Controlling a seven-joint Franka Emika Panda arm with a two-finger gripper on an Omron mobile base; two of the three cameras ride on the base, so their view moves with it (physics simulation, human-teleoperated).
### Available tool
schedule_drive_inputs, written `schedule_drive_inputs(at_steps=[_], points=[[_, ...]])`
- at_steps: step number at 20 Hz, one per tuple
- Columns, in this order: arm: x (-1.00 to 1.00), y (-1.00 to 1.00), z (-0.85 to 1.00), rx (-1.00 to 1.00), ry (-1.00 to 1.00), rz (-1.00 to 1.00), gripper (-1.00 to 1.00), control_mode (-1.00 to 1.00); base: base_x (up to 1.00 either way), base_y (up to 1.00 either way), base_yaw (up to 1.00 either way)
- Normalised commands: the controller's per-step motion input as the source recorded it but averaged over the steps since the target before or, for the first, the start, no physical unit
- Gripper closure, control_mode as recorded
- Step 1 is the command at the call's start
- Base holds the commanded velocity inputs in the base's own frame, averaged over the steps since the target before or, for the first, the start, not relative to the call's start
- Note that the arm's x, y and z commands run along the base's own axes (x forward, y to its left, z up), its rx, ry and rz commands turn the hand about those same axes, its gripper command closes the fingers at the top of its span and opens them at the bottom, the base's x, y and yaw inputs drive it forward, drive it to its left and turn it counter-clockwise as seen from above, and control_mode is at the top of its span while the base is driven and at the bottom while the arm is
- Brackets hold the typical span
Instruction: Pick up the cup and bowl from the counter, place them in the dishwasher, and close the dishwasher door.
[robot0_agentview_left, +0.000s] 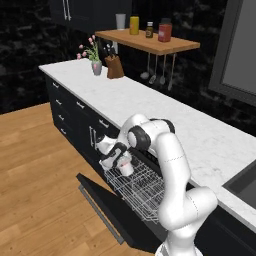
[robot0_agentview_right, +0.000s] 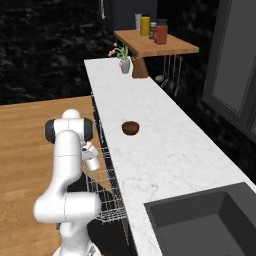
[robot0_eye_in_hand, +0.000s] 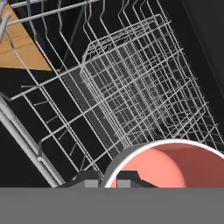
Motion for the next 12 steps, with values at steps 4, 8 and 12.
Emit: schedule_drive_inputs(at_steps=[4, 8, 12], points=[[0.0, -0.13, -0.22, 0.08, -0.14, 0.22, 1.0, -1.0, 0.0, 0.0, 0.0], [0.08, -0.12, -0.26, 0.16, -0.03, 0.25, 1.0, -1.0, 0.0, 0.0, 0.0], [0.34, -0.02, -0.26, 0.22, 0.0, 0.2, 1.0, -1.0, 0.0, 0.0, 0.0]])
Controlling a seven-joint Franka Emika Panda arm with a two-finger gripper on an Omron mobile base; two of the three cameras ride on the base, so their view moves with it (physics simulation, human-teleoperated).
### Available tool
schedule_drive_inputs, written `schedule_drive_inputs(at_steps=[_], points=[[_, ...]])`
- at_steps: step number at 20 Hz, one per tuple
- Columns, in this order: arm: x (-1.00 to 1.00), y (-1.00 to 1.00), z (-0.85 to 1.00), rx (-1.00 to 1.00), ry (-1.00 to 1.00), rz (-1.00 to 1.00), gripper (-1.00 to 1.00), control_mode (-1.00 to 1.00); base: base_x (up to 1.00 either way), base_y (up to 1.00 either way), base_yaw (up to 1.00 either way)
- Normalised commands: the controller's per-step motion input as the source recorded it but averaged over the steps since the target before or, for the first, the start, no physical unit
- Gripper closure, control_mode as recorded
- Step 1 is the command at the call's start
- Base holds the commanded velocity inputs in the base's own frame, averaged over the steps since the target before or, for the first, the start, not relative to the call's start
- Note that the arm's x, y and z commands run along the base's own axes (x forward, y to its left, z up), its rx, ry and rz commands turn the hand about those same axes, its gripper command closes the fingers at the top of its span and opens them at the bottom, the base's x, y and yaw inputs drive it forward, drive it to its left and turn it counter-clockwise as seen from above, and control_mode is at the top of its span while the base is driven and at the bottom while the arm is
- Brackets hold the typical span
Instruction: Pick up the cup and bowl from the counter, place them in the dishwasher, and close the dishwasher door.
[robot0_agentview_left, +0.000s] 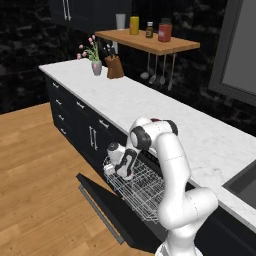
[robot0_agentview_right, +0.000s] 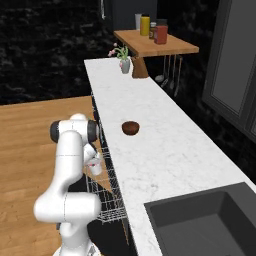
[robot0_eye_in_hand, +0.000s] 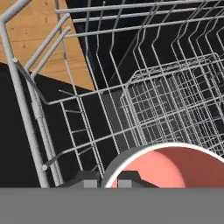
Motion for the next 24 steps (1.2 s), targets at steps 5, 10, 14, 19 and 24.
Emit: schedule_drive_inputs(at_steps=[5, 10, 14, 19, 24], points=[[0.49, 0.01, -0.3, 0.16, 0.0, 0.15, -1.0, -1.0, 0.0, 0.0, 0.0], [0.31, 0.09, -0.3, 0.07, 0.0, 0.12, -1.0, -1.0, 0.0, 0.0, 0.0], [0.02, 0.01, -0.07, 0.05, 0.0, 0.08, -1.0, -1.0, 0.0, 0.0, 0.0], [-0.38, 0.09, 0.68, 0.02, -0.05, 0.0, -1.0, -1.0, 0.0, 0.0, 0.0], [-0.84, 0.31, 1.0, 0.0, -0.05, 0.0, -1.0, -1.0, 0.0, 0.0, 0.0]])
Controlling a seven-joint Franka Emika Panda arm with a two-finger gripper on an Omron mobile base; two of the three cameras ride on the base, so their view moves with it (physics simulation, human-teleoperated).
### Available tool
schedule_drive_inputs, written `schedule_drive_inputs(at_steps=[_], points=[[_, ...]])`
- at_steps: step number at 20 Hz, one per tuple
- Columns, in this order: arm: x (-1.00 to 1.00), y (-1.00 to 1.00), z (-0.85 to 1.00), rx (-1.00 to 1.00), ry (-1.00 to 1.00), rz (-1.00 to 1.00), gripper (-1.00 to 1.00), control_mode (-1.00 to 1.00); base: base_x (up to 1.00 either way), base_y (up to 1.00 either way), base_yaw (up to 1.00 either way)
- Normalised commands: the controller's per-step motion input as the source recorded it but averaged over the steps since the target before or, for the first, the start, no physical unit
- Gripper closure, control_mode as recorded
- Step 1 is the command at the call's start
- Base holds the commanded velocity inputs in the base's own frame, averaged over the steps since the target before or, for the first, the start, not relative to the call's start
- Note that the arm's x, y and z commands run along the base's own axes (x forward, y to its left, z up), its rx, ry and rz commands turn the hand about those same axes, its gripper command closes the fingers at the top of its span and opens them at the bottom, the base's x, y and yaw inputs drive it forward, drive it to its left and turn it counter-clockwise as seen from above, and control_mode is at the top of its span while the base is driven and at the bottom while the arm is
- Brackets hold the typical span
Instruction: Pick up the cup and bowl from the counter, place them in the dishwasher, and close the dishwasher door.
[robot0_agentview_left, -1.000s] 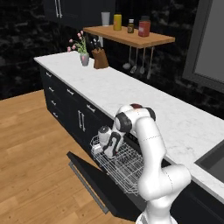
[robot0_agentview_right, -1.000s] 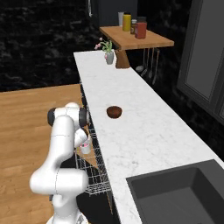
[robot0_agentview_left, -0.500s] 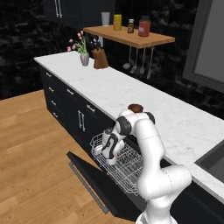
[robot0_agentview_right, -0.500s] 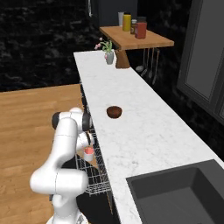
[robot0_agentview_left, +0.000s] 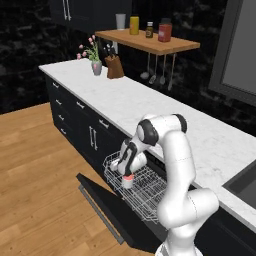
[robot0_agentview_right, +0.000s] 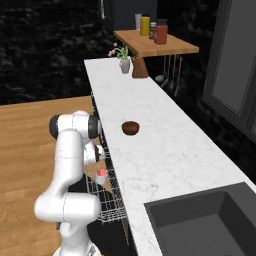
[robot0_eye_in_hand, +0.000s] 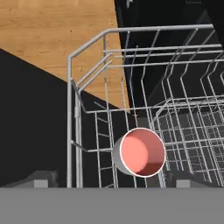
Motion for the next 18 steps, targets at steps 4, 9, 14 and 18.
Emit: schedule_drive_inputs(at_steps=[4, 9, 14, 18], points=[[-0.79, 0.53, 1.0, 0.0, 0.0, 0.0, -1.0, -1.0, 0.0, 0.0, 0.0], [-0.61, 0.42, 1.0, -0.01, 0.0, -0.01, -1.0, -1.0, 0.0, 0.0, 0.0], [-0.16, 0.02, 1.0, -0.07, 0.0, -0.04, -1.0, -1.0, 0.0, 0.0, 0.0], [0.22, -0.21, 1.0, -0.21, 0.0, -0.1, -1.0, -1.0, 0.0, 0.0, 0.0]])
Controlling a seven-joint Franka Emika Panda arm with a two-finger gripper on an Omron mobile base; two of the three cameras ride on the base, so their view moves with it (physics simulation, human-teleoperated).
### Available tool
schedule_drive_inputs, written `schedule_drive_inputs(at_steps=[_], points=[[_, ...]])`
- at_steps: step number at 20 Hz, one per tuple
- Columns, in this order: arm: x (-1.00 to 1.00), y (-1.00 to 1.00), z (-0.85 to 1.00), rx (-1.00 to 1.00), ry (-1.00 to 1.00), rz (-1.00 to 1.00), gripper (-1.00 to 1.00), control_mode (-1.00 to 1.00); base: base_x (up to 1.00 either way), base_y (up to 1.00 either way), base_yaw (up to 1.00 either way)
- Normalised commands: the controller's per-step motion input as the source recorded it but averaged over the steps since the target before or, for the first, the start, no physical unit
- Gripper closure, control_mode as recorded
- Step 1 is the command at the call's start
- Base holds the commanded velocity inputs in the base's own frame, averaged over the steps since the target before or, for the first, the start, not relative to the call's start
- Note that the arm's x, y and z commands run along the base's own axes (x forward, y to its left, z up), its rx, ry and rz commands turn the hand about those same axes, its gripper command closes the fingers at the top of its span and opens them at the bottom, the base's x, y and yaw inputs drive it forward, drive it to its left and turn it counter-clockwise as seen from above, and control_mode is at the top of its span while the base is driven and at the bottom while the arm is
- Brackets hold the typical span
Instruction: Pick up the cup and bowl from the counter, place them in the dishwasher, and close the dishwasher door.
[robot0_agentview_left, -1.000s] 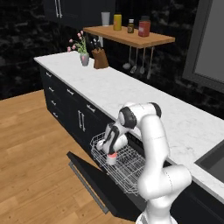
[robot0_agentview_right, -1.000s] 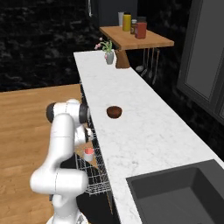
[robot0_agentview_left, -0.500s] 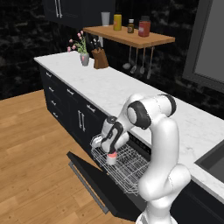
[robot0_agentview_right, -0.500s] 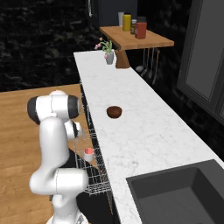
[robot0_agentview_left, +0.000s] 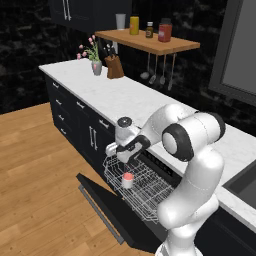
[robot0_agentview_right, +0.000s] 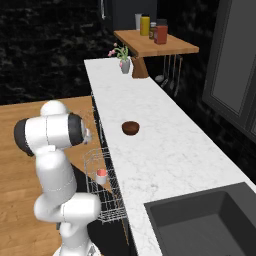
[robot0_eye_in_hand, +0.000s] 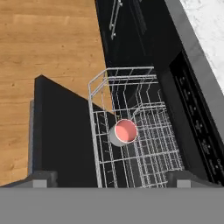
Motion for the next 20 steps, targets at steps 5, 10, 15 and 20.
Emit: schedule_drive_inputs(at_steps=[5, 10, 15, 20], points=[[0.64, -0.6, 0.95, -0.22, 0.02, -0.12, -1.0, -1.0, 0.0, 0.0, 0.0], [0.91, -0.71, 0.29, -0.11, 0.1, -0.09, -1.0, -1.0, 0.0, 0.0, 0.0], [0.81, -0.72, -0.11, -0.01, 0.07, -0.03, -1.0, -1.0, 0.0, 0.0, 0.0], [0.79, -0.46, -0.27, 0.0, 0.03, 0.0, -1.0, -1.0, 0.0, 0.0, 0.0]])
